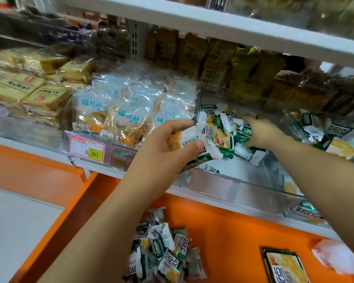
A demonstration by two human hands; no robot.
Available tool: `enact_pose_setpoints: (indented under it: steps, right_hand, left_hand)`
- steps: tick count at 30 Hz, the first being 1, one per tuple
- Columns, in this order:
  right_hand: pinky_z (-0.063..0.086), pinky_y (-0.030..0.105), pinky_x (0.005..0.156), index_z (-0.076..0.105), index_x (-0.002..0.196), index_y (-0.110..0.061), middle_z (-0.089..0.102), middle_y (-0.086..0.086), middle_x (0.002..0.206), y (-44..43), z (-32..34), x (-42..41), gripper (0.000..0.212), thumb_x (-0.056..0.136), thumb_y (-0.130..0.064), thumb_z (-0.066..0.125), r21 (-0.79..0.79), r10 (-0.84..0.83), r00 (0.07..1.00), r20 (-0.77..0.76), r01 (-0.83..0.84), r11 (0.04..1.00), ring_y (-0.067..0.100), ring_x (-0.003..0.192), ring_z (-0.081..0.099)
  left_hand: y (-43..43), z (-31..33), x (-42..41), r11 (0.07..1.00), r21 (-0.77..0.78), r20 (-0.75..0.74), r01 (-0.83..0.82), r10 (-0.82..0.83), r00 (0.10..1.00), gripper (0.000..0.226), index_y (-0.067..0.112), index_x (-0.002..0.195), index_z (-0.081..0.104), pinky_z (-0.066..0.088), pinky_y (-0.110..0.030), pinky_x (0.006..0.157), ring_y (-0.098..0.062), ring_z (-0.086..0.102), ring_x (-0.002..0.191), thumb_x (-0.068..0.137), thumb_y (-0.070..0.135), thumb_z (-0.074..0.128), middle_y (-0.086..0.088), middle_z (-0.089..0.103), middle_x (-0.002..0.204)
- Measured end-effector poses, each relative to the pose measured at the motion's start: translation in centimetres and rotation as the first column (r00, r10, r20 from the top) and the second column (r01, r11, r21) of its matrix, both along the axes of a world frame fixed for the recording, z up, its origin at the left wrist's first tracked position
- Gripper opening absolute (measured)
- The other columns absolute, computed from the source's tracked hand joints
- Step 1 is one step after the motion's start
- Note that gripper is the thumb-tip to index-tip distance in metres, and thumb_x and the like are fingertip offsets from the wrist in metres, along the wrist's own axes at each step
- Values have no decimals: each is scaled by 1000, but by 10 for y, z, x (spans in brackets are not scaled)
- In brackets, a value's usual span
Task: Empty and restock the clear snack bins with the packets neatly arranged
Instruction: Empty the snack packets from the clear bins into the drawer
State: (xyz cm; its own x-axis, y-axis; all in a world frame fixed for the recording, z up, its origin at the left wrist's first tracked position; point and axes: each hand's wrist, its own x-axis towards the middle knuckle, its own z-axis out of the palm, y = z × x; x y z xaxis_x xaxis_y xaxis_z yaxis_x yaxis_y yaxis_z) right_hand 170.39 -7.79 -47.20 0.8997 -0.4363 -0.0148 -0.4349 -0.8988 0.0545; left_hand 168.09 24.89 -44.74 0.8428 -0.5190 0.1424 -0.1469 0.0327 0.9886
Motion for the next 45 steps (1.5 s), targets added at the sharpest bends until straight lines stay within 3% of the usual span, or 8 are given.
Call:
enact_pose_setpoints:
  steps: [7,16,20,24,29,33,38,45]
  right_hand:
    - [37,30,70,29,146,-23,53,22,121,11,13,-9,94,68,-22,82,15,70,997,12,-71,997,37,103,53]
    - [35,29,81,36,137,-22,49,13,127,49,63,-75,84,68,-21,83,127,178,950,257,-216,968,28,113,48]
    - [38,32,90,40,134,-22,49,7,125,75,84,-108,76,70,-18,80,130,219,903,371,-284,950,24,114,46]
    - [39,38,101,38,134,-24,47,5,130,97,107,-130,74,71,-19,78,158,215,859,464,-319,934,24,123,44]
    - [41,33,95,39,132,-22,47,-1,127,141,114,-162,73,71,-19,78,198,257,820,512,-404,893,16,112,48]
    - [29,15,90,34,137,-26,42,-5,135,180,71,-185,78,74,-21,79,312,308,850,429,-459,832,8,120,39]
    - [38,26,89,25,127,-53,37,-10,127,204,-16,-183,76,76,-28,75,505,341,909,239,-417,756,13,120,41]
    - [31,22,101,27,143,-34,35,-2,141,210,-141,-136,82,78,-24,75,635,303,953,32,-253,730,16,128,37]
  left_hand:
    - [3,0,6,1000,3,83,-9,9,997,27,42,103,59,55,-24,81,5,65,83,82,29,69,39,60,85]
    - [4,0,-6,988,154,180,-1,-27,983,34,43,112,56,49,-26,89,-2,60,98,82,34,69,17,60,106]
    - [8,-3,-14,976,216,220,-10,-39,975,38,40,117,56,43,-33,81,-1,51,82,82,35,69,13,56,105]
    - [22,-3,-25,963,267,278,-27,-50,959,38,38,116,55,39,-32,103,-2,49,113,81,32,69,23,52,118]
    - [54,-17,-37,923,381,222,-48,-41,974,42,40,117,56,45,-47,101,-16,53,117,78,38,70,12,53,126]
    - [73,-42,-36,872,488,192,-42,-60,980,41,35,122,56,49,-33,90,-17,53,117,83,36,69,10,51,131]
    - [87,-89,-20,756,654,156,24,-166,974,37,31,121,54,45,-15,77,-14,56,100,86,34,68,6,51,118]
    - [74,-168,26,596,787,45,161,-316,948,54,32,119,61,47,-32,94,-12,54,114,71,54,71,6,55,127]
